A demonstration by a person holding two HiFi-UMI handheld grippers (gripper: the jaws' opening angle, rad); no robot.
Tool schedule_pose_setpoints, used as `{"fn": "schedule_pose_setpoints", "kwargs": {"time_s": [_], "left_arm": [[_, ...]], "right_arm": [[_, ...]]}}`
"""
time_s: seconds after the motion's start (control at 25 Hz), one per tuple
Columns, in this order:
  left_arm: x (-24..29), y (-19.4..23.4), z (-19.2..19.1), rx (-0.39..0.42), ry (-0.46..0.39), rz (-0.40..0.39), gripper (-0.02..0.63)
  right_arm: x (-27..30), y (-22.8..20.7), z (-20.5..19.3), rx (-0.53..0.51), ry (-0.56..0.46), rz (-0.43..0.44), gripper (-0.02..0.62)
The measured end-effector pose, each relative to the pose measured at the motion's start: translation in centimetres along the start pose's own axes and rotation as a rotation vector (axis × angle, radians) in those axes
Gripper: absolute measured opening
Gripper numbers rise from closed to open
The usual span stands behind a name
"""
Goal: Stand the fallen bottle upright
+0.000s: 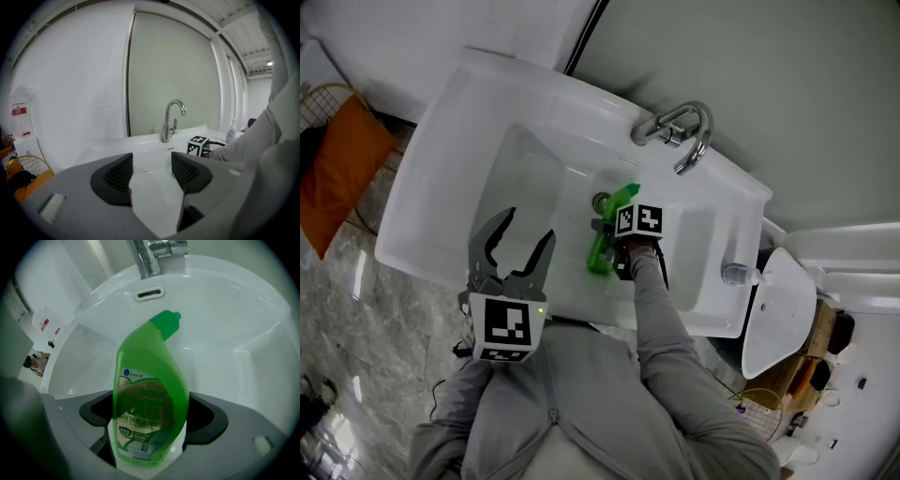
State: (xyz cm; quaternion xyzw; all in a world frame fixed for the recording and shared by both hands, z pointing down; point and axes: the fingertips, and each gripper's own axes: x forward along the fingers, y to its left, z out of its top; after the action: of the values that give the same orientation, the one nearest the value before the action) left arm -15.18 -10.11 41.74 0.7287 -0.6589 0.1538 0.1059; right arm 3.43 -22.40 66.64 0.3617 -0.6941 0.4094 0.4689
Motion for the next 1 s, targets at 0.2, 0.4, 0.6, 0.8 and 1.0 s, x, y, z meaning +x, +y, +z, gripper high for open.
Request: {"fn": "schedule_pose_setpoints", "kwargs": {"time_s": [0.2,0.4,0.6,0.8,1.0], "left_arm": [[0.6,-1.9,1.0,0.036,-0.006,-0.041,0.298],[1.2,-3.7,1.9,0.070,-0.012,-0.077,0.298],[1.7,-5.7,2.9,0.108,-0.015,-0.128,0.298],[2.6,-7.8,3.9,0.146,-0.026,-0.176,0.298],[3.5,-9.9,5.0,0.174,-0.041,-0.212,0.298]], "right_arm": [[-2.0,-0.8,-0.3,0.054,-0.102,0.040,0.451],[-4.2,-1.8,-0.5,0.085,-0.208,0.054,0.449],[-6.6,-2.9,-0.5,0.111,-0.303,0.049,0.449],[-9.2,-4.5,0.4,0.130,-0.388,0.041,0.448],[-12.8,-7.0,2.0,0.136,-0.482,0.012,0.448]]}}
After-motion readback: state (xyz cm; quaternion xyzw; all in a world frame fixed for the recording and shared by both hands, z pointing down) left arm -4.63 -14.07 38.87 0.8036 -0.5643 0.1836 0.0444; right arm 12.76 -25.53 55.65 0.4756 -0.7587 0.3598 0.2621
